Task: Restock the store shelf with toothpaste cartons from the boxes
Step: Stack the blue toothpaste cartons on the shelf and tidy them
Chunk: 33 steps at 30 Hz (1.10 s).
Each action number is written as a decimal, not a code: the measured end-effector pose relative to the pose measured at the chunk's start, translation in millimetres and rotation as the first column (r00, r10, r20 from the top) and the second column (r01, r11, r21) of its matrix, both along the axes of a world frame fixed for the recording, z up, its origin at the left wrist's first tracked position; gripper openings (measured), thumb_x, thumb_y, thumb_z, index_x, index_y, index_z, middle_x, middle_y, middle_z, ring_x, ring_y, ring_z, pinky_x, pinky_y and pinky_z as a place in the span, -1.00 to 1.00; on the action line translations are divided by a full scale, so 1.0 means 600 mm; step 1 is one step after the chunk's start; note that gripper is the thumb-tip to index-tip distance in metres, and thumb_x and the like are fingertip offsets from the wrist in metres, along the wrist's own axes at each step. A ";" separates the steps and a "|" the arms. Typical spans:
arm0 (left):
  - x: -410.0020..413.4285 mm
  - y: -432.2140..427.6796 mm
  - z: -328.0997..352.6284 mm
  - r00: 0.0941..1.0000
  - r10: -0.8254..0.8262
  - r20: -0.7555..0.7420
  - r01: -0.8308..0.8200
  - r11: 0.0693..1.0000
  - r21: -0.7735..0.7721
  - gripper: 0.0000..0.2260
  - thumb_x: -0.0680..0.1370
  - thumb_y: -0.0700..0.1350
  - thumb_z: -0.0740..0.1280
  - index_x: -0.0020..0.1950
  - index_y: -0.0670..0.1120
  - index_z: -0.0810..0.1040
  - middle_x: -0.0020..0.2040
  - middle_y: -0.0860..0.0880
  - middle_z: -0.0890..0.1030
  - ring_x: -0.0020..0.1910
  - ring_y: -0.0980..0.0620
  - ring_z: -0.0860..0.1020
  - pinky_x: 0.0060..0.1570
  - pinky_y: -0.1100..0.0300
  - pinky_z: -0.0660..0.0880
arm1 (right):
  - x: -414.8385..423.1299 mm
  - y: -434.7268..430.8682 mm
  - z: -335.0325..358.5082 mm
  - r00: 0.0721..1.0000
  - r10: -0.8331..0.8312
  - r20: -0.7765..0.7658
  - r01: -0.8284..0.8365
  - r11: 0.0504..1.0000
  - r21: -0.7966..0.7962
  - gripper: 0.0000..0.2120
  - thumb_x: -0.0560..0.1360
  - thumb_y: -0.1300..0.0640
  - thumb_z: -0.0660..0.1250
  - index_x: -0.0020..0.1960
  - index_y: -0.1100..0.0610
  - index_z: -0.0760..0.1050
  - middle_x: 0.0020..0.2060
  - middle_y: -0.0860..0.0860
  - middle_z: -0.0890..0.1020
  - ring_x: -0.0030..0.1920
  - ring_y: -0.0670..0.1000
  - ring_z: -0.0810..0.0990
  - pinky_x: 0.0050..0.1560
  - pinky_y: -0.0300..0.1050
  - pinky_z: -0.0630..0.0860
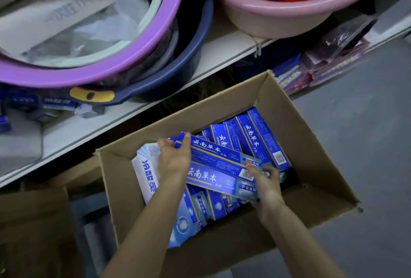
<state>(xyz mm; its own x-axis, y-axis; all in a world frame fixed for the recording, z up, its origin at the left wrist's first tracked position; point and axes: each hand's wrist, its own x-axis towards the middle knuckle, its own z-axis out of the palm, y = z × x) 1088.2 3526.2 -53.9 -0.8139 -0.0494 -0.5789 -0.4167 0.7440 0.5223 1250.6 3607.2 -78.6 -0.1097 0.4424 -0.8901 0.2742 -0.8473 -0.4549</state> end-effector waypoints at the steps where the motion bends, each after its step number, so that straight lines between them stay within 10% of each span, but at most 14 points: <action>1: -0.009 0.005 -0.004 0.999 -0.005 0.049 0.005 1.000 -0.002 -0.64 0.48 0.26 0.32 -0.08 0.05 0.25 -0.16 -0.03 0.54 0.01 -0.15 0.60 0.16 -0.06 0.49 | 0.003 0.003 0.000 1.000 0.000 -0.013 0.000 1.000 -0.026 -0.69 0.47 0.07 0.42 0.04 0.02 0.30 0.06 0.17 0.59 -0.21 0.10 0.57 -0.23 -0.08 0.47; 9: -0.010 -0.023 -0.002 0.982 -0.094 0.164 0.085 0.995 0.057 -0.52 0.50 0.21 0.35 0.32 -0.01 0.39 0.20 -0.10 0.58 0.15 -0.14 0.57 0.27 -0.06 0.44 | 0.016 0.001 0.008 0.987 -0.059 -0.149 0.027 0.978 -0.207 -0.62 0.47 0.06 0.40 0.24 -0.02 0.40 -0.16 0.01 0.66 -0.23 0.03 0.62 -0.21 -0.12 0.48; 18: 0.034 -0.038 0.058 0.984 -0.149 0.094 0.123 0.963 0.240 -0.66 0.53 0.22 0.28 0.26 0.16 0.43 0.00 0.03 0.66 -0.12 0.04 0.65 -0.05 0.08 0.54 | 0.057 0.003 0.054 0.969 0.003 -0.245 -0.029 0.995 -0.100 -0.65 0.48 0.03 0.38 0.23 -0.09 0.38 -0.07 -0.04 0.65 -0.13 0.01 0.63 0.00 0.02 0.49; 29: 0.119 -0.008 0.335 0.955 -0.118 -0.271 0.214 0.909 0.358 -0.82 0.60 0.14 0.23 0.08 0.09 0.49 -0.16 0.14 0.58 -0.18 0.22 0.53 -0.11 0.16 0.39 | 0.098 0.098 0.362 0.866 0.303 -0.398 -0.220 0.945 0.242 -0.64 0.51 0.07 0.34 0.27 -0.06 0.34 -0.16 -0.08 0.68 -0.27 -0.04 0.66 -0.25 -0.11 0.53; 33: 0.119 0.000 0.502 0.922 -0.043 -0.384 0.237 0.847 0.475 -0.77 0.55 0.14 0.30 0.03 0.01 0.56 -0.14 0.04 0.64 -0.09 -0.02 0.61 0.00 0.05 0.46 | 0.097 0.114 0.541 0.814 0.381 -0.439 -0.228 0.904 0.362 -0.65 0.54 0.06 0.31 0.29 -0.06 0.33 -0.13 -0.06 0.68 -0.28 -0.03 0.67 -0.33 -0.12 0.57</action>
